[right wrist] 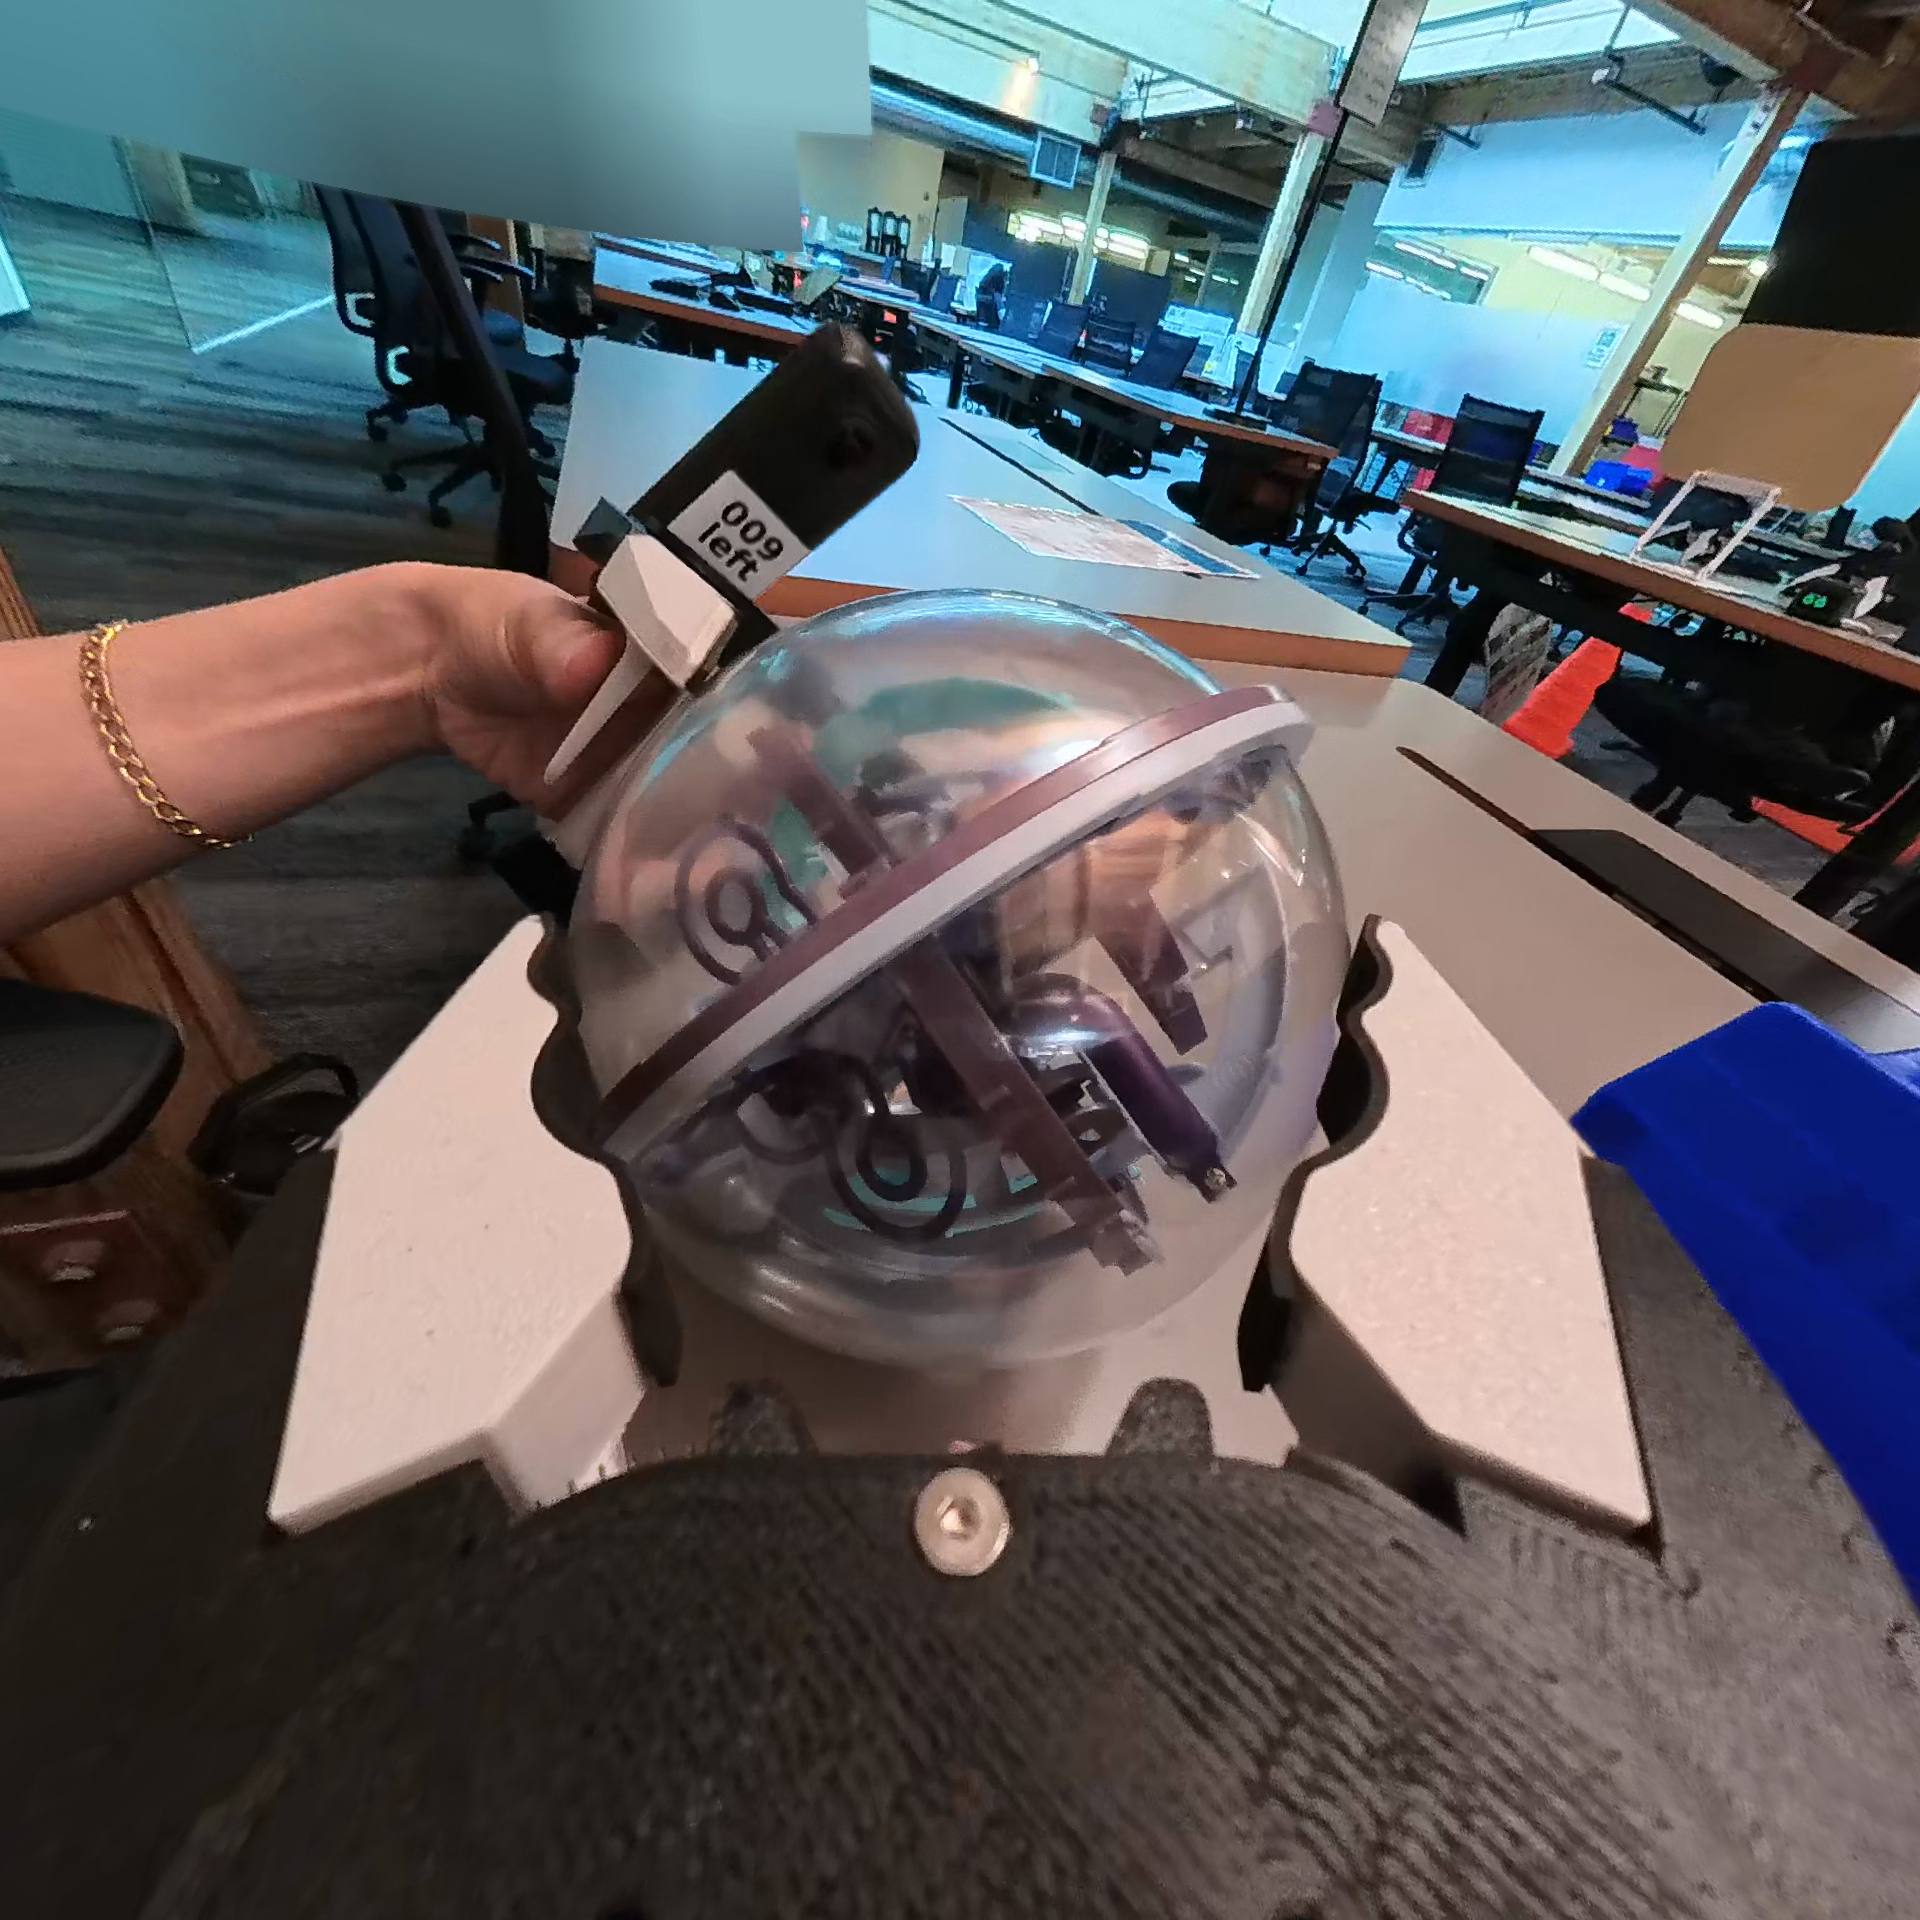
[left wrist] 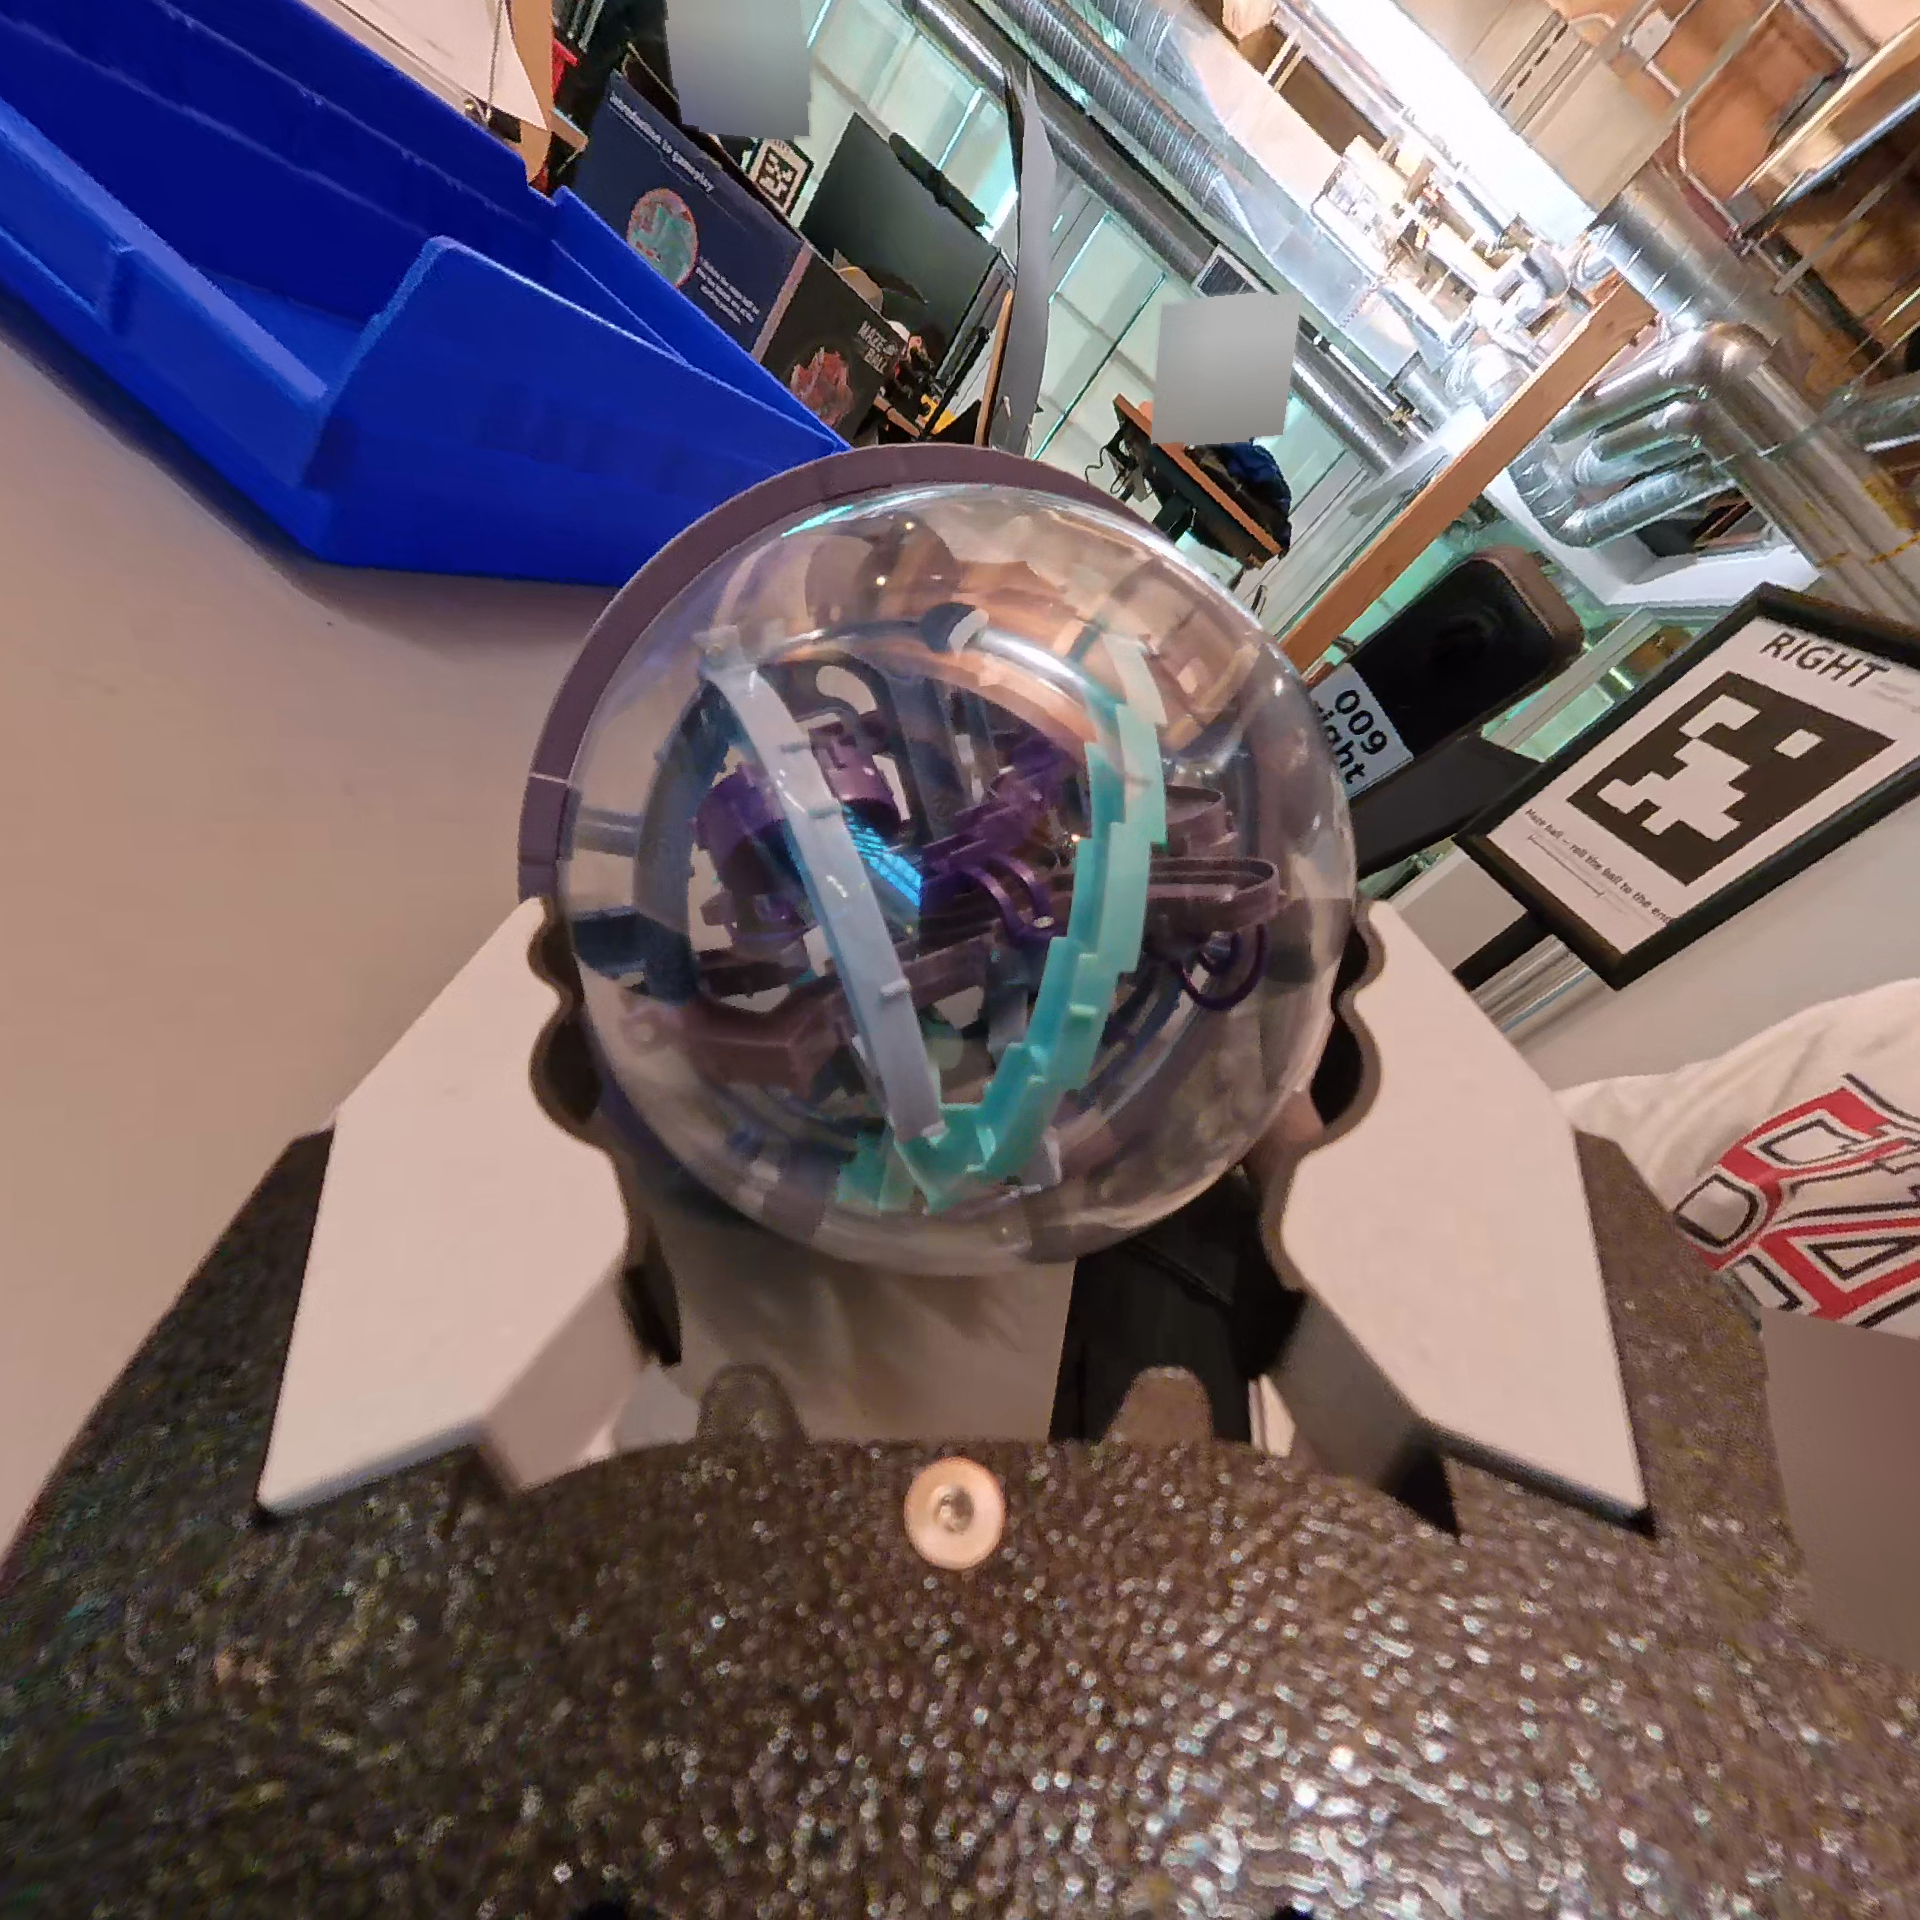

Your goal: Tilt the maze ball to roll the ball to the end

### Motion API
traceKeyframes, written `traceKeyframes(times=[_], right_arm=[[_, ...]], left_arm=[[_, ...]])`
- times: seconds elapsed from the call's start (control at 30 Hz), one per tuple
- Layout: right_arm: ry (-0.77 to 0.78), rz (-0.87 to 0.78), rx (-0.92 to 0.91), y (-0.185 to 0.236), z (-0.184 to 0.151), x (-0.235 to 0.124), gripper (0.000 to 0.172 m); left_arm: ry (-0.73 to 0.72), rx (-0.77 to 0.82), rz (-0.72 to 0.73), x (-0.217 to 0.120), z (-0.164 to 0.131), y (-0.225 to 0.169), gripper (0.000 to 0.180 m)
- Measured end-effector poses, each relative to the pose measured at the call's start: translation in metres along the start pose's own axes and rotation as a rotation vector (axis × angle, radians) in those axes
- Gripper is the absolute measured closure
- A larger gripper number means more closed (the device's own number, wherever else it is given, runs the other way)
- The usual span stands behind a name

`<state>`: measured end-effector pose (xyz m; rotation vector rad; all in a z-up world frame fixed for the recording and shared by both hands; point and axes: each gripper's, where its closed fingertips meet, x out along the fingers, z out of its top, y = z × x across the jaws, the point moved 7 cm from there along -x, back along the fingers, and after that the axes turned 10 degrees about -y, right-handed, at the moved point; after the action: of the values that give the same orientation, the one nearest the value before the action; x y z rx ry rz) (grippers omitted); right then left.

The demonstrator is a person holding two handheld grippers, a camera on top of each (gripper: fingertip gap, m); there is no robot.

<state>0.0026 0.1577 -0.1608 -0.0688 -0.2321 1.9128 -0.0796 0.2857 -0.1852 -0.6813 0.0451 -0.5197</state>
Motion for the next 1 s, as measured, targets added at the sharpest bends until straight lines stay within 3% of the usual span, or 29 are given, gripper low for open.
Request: traceKeyframes(times=[0.2,0.3,0.4,0.57,0.7,0.87,0.93,1.0], right_arm=[[0.071,-0.054,0.185,-0.004,-0.008,0.000,0.027],[0.194,-0.084,0.269,0.002,-0.019,0.001,0.015],[0.264,-0.120,0.244,0.004,-0.026,0.002,0.015],[0.317,-0.108,0.090,0.001,-0.035,0.003,0.015],[0.288,-0.067,0.067,0.006,-0.030,0.007,0.020],[0.320,-0.042,0.022,0.008,-0.032,0.008,0.021],[0.331,-0.042,0.009,0.008,-0.031,0.008,0.021],[0.282,-0.040,0.020,0.008,-0.026,0.010,0.022]], left_arm=[[-0.005,-0.039,0.021,0.001,0.001,0.003,0.043],[0.008,-0.016,0.023,0.002,0.001,0.000,0.043],[0.001,0.045,0.035,0.003,0.003,-0.002,0.044],[0.035,0.334,0.090,0.005,0.007,-0.012,0.044],[0.061,0.391,0.117,0.011,0.010,-0.016,0.032],[0.042,0.545,0.088,0.012,0.011,-0.024,0.031],[0.038,0.559,0.088,0.012,0.010,-0.024,0.031],[0.024,0.474,0.092,0.009,0.012,-0.020,0.031]])
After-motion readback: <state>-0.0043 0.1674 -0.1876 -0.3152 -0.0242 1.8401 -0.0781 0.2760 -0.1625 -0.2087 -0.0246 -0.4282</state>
